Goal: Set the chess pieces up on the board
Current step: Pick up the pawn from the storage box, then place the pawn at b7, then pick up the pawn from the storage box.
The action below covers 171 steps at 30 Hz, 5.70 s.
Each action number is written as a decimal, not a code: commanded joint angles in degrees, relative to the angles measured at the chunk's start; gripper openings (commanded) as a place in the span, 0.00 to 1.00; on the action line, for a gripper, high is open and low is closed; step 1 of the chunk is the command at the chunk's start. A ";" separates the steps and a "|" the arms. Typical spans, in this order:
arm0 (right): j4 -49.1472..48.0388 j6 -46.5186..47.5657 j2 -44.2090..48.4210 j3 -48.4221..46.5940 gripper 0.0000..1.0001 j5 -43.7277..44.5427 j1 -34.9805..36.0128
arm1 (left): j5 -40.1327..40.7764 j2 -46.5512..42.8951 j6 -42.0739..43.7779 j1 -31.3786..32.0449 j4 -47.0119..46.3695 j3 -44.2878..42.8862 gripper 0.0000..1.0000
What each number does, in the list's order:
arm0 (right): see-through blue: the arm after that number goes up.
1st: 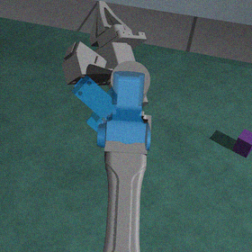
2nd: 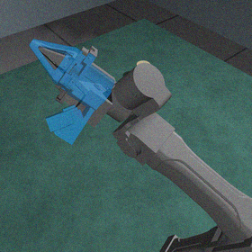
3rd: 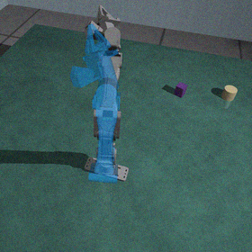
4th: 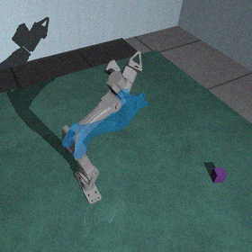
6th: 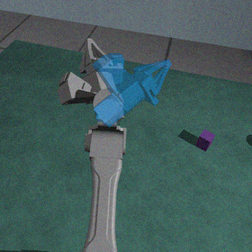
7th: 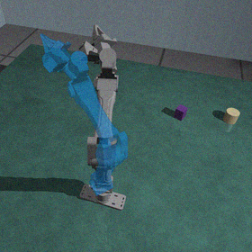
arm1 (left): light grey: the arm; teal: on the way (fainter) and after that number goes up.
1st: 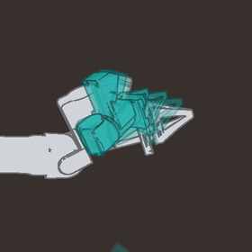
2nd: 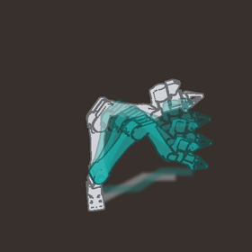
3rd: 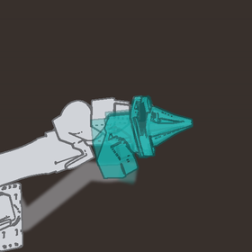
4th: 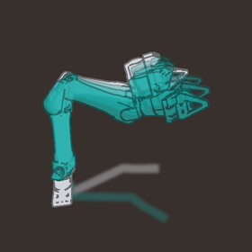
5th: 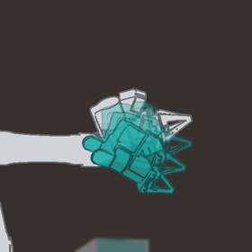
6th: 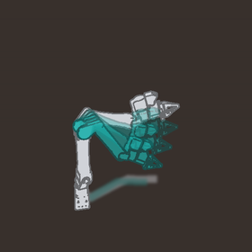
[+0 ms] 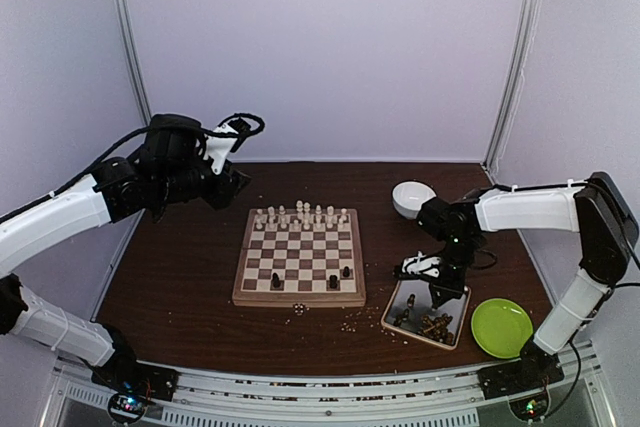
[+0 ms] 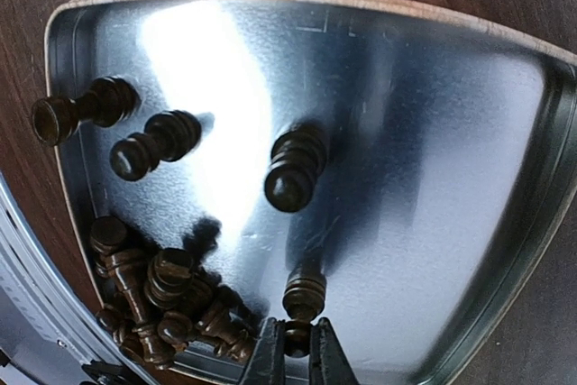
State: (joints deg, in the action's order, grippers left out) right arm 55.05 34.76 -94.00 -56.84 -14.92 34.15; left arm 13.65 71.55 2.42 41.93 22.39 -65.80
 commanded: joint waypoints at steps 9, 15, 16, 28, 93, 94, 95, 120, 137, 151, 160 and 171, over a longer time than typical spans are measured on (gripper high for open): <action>2.47 0.43 -0.22 -6.66 0.00 1.82 0.21 | -1.31 -0.40 -0.48 -0.37 -0.86 -1.62 0.53; 3.90 0.24 -2.51 -11.84 0.00 1.93 0.36 | -1.28 -0.71 -0.49 -0.36 -0.86 -1.53 0.53; 4.57 0.08 -3.04 -13.63 0.00 1.77 0.64 | -1.29 -0.75 -0.49 -0.36 -0.86 -1.52 0.53; 11.45 -2.36 -17.12 -43.14 0.00 0.24 9.83 | -0.27 -1.41 -0.57 -0.36 -0.51 -1.64 0.53; 16.43 -4.74 -39.46 -66.25 0.23 4.97 18.14 | -0.25 -5.04 0.92 -0.36 -0.53 -1.23 0.53; 16.41 -4.79 -39.04 -66.36 0.23 4.98 18.14 | -0.21 -4.97 0.92 -0.36 -0.51 -1.18 0.53; 16.51 -4.92 -38.65 -66.57 0.23 4.99 18.12 | -0.25 -5.00 0.91 -0.36 -0.51 -1.19 0.53; 0.23 -0.49 0.42 -16.54 0.21 0.42 4.23 | -1.75 1.16 -0.48 -0.36 -0.51 -1.70 0.53; -7.20 3.91 2.27 -3.62 0.32 -8.99 2.73 | -2.10 13.15 -2.35 -0.36 2.04 -5.44 0.51; -8.51 1.85 -2.66 -4.43 0.30 -3.05 2.85 | -2.92 12.83 -2.02 -0.34 2.20 -5.66 0.51; -8.60 1.76 -4.14 -4.44 0.26 -1.87 3.20 | -3.02 12.65 -1.98 -0.36 2.22 -5.68 0.51; -8.35 1.65 -4.86 -4.87 0.07 -1.63 3.16 | -3.19 12.72 -1.98 -0.36 2.30 -5.74 0.51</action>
State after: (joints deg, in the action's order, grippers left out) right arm 46.87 36.86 -97.95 -60.82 -18.00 37.06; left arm 11.29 85.08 0.91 41.93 25.36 -70.08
